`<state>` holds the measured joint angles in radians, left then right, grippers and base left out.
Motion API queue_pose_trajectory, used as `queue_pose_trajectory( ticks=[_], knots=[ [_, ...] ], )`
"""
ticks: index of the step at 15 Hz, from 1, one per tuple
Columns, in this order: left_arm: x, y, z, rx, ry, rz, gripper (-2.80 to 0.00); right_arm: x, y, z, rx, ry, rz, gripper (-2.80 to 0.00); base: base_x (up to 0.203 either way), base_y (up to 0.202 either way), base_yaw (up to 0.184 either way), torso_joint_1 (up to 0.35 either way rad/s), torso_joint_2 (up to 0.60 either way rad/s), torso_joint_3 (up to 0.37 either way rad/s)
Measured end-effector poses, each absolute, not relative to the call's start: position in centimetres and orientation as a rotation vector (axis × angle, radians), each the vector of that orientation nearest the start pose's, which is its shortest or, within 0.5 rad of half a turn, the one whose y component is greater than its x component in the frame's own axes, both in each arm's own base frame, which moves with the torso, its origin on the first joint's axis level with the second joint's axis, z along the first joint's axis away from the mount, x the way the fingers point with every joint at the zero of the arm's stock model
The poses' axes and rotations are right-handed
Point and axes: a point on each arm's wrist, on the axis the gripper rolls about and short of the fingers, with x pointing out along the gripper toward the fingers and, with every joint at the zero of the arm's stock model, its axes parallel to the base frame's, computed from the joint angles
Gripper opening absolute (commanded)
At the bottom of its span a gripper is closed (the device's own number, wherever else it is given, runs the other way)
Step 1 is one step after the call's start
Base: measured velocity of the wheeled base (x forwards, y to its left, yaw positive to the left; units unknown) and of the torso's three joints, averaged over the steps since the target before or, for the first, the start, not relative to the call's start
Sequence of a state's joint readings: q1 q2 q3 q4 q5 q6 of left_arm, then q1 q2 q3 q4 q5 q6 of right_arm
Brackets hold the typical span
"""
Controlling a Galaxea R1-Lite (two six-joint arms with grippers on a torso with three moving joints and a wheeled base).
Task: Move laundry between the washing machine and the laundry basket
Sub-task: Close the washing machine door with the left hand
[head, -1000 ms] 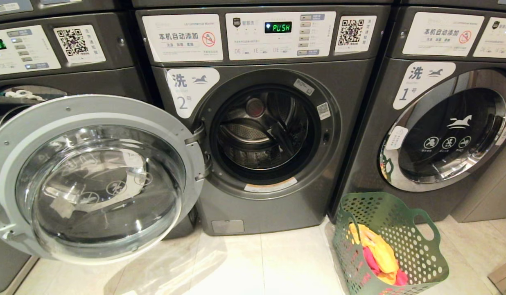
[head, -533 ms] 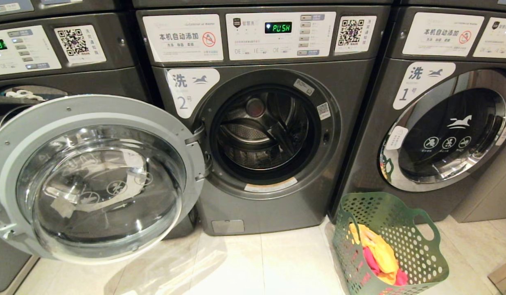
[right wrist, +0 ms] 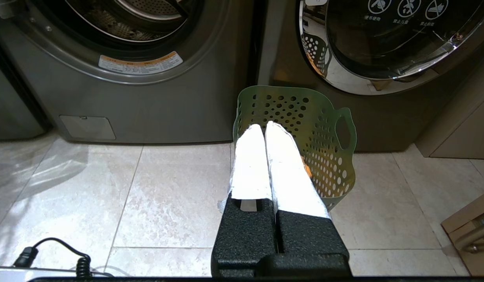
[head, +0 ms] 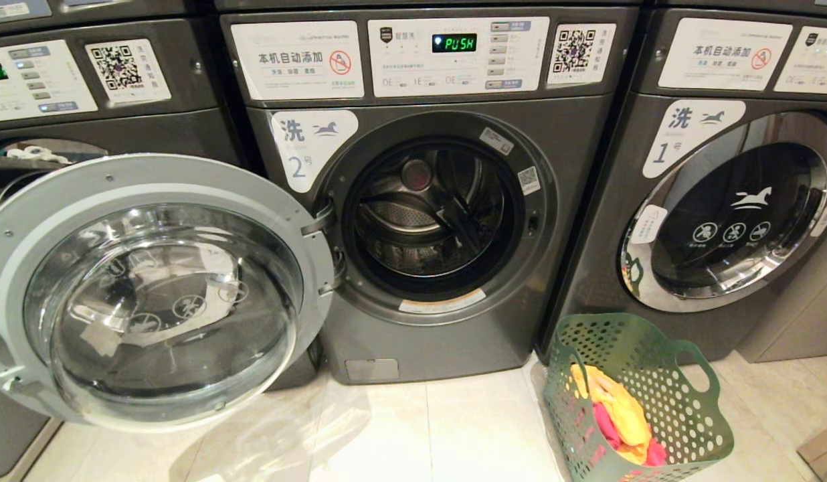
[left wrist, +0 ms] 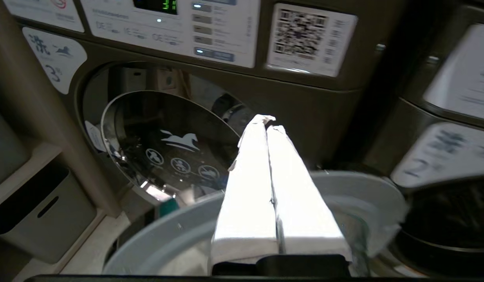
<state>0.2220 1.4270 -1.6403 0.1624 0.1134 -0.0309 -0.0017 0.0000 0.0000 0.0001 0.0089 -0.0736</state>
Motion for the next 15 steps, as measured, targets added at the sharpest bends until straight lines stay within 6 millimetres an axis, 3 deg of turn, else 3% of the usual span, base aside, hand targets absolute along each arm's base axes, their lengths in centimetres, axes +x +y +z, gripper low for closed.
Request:
queue_pose_trajectory(
  ticks=[3, 7, 11, 15],
  knots=[
    [26.6, 10.0, 40.0, -0.037, -0.037, 0.406, -2.8, -2.3, 0.0, 7.5, -0.073, 0.0, 0.007, -2.8, 0.0, 0.0, 0.0, 0.0, 0.0, 0.0],
    [30.7, 14.0, 38.1, -0.049, -0.002, 0.439, -2.8, -2.3, 0.0, 7.5, -0.071, 0.0, 0.007, -2.8, 0.0, 0.0, 0.0, 0.0, 0.0, 0.0],
    [33.0, 15.9, 35.5, -0.113, 0.091, 0.323, -2.8, -2.3, 0.0, 7.5, -0.07, 0.0, 0.007, -2.8, 0.0, 0.0, 0.0, 0.0, 0.0, 0.0],
    [32.6, 15.6, 33.3, -0.32, 0.295, 0.25, -2.8, -2.3, 0.0, 7.5, -0.069, 0.0, 0.007, -2.8, 0.0, 0.0, 0.0, 0.0, 0.0, 0.0]
  ],
)
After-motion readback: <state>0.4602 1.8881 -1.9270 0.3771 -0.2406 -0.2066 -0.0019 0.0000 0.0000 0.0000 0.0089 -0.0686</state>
